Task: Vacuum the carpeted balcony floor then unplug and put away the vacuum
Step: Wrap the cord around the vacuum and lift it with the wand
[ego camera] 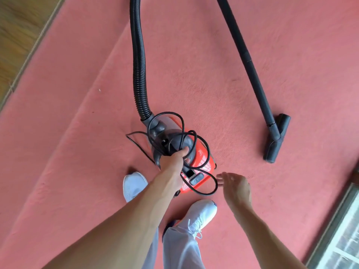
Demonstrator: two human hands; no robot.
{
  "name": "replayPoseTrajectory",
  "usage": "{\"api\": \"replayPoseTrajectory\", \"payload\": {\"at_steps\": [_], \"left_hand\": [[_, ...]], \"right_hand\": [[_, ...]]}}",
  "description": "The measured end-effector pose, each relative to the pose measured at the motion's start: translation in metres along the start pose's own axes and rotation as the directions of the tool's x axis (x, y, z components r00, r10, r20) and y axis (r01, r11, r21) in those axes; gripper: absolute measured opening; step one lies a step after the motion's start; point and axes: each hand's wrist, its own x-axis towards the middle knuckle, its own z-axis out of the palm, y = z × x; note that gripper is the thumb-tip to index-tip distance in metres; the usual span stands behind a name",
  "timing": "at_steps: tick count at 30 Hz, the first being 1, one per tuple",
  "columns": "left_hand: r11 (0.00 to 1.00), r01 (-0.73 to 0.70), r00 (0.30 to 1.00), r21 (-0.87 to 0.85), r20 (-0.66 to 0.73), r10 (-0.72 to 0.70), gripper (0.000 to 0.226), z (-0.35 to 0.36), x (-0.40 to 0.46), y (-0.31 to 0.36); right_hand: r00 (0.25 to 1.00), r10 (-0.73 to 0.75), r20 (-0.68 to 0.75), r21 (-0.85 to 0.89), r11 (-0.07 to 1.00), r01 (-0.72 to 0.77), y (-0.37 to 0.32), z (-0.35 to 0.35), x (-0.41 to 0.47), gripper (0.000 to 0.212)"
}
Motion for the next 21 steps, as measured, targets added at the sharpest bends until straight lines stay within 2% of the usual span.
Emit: {"api": "replayPoseTrajectory", "payload": {"at_steps": [2, 5, 10, 13, 16, 18, 21], "left_hand": [[1.0, 0.008, 0.998, -0.025, -0.054, -0.009, 0.019, -0.005, -0.014, 0.011], [0.999, -0.03, 0.993, 0.018, -0.114, 0.032, 0.028, -0.013, -0.028, 0.021], [0.989, -0.142, 0.953, 0.042, -0.266, 0.148, 0.047, 0.003, -0.036, 0.04], [0.981, -0.191, 0.92, 0.02, -0.343, 0.187, 0.044, 0.021, -0.025, 0.054], [0.978, -0.207, 0.893, -0.015, -0.412, 0.182, 0.04, 0.04, -0.015, 0.06], [0.971, -0.232, 0.875, -0.059, -0.448, 0.182, 0.038, 0.056, -0.009, 0.065], [0.969, -0.238, 0.861, -0.069, -0.476, 0.177, 0.041, 0.09, -0.011, 0.072]], "right_hand": [[0.994, 0.097, 0.042, 0.05, 0.994, -0.099, 0.006, -0.01, 0.003, 0.029], [0.983, 0.163, 0.084, 0.029, 0.986, -0.166, -0.007, -0.014, 0.006, 0.028], [0.996, 0.014, 0.094, 0.016, 1.0, -0.015, -0.066, 0.012, 0.032, 0.029], [0.99, -0.09, 0.11, -0.147, 0.983, 0.106, -0.097, 0.02, 0.064, 0.026], [0.986, -0.114, 0.121, -0.268, 0.953, 0.143, -0.113, 0.0, 0.099, 0.024], [0.986, -0.115, 0.123, -0.268, 0.952, 0.145, -0.118, -0.018, 0.124, 0.023], [0.974, -0.123, 0.191, -0.171, 0.973, 0.157, -0.118, -0.047, 0.146, 0.027]]}}
